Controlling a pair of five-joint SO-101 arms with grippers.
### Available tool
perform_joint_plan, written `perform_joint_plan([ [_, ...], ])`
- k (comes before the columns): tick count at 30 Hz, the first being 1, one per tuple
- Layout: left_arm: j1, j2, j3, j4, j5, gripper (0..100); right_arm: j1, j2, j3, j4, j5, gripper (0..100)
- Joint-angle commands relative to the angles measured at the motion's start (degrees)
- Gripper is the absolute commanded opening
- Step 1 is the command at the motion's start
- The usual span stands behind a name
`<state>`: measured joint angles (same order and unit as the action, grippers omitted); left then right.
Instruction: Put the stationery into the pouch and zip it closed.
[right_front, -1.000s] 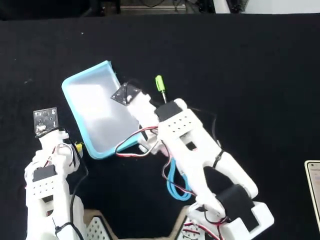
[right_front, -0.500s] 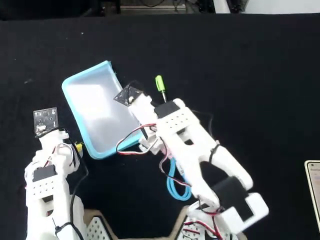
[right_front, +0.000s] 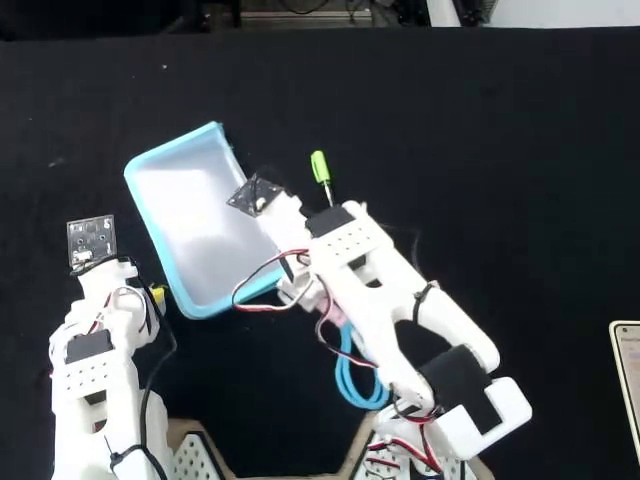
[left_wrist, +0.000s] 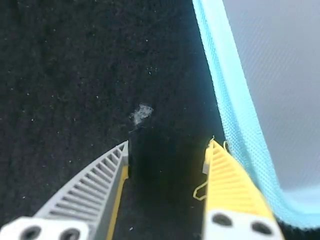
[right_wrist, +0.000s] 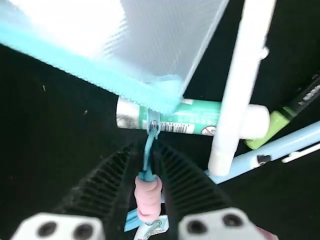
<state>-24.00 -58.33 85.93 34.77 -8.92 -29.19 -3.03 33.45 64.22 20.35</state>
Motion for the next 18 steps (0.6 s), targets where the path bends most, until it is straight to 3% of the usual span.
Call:
perform_joint_plan([
  [1,-0.3,-0.8,-0.3,-0.4,0.4,24,0.3,-2.9,-0.1,1.0,0.4,1.0],
  [6,-0.3,-0.8,-0.3,-0.4,0.4,24,0.2,-5.7,1.9,1.1,0.1,1.5],
  [12,-0.3,-0.8,-0.3,-0.4,0.4,24,0.3,-5.8,7.8,-3.1,-1.4,14.2],
  [18,-0.3,-0.8,-0.3,-0.4,0.4,24,0.3,-6.2,8.8,-5.6,-2.3,8.0],
])
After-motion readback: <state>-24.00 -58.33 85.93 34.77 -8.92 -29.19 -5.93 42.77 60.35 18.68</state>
